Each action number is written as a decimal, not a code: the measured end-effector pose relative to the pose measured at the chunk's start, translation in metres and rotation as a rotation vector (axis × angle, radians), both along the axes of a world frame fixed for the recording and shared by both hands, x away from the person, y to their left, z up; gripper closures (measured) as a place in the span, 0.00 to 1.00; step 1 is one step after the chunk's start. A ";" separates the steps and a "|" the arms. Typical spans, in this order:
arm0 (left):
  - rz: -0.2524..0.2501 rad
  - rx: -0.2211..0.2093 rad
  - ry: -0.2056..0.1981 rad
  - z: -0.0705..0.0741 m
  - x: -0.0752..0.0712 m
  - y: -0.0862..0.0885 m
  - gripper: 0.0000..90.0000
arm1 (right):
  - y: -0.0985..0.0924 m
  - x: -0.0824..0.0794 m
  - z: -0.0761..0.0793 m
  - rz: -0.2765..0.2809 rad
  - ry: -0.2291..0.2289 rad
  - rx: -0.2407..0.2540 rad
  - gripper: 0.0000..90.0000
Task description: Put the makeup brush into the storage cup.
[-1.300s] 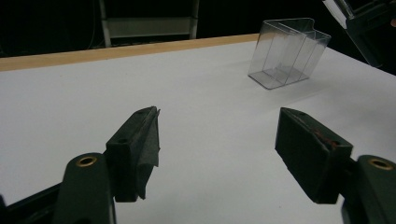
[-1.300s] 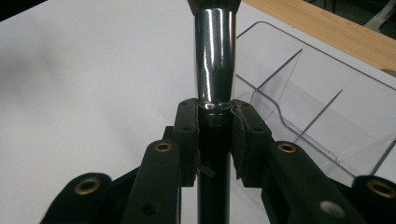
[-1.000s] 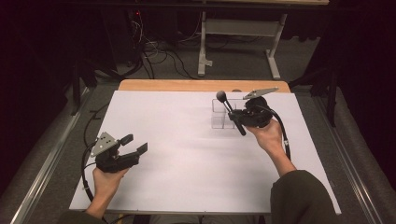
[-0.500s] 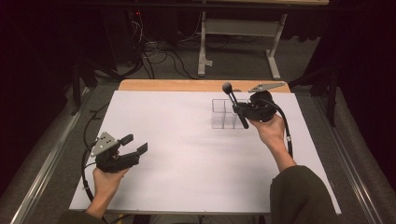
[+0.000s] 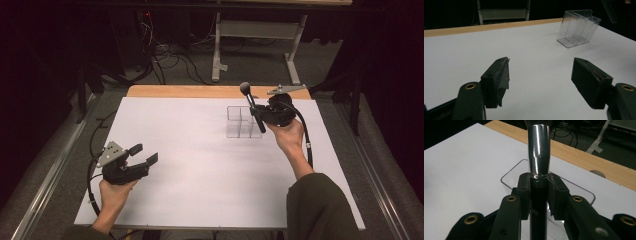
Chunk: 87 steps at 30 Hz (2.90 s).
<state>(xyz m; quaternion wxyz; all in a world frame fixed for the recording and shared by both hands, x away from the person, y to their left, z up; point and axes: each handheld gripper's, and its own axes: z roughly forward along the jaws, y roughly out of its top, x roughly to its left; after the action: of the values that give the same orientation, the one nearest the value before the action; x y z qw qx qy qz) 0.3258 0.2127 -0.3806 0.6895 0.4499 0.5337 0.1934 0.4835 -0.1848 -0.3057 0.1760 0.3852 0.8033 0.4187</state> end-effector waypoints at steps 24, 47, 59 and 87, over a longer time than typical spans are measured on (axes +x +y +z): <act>-0.003 -0.002 0.001 0.000 0.000 0.000 0.34 | 0.007 0.015 0.006 -0.041 -0.059 -0.004 0.84; -0.006 -0.008 0.000 0.001 -0.001 0.000 0.34 | 0.011 0.029 -0.004 -0.092 -0.061 -0.007 0.84; -0.004 -0.013 -0.002 0.001 -0.001 0.001 0.34 | 0.013 0.036 -0.012 -0.122 -0.065 -0.006 0.84; -0.001 -0.007 -0.011 0.002 -0.002 0.001 0.34 | 0.011 0.036 -0.020 -0.125 -0.061 -0.050 0.84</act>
<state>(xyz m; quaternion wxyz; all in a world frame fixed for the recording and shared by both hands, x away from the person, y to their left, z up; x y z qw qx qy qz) 0.3239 0.2134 -0.3785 0.6938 0.4468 0.5305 0.1938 0.5199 -0.1742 -0.3257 0.2359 0.4173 0.7822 0.3980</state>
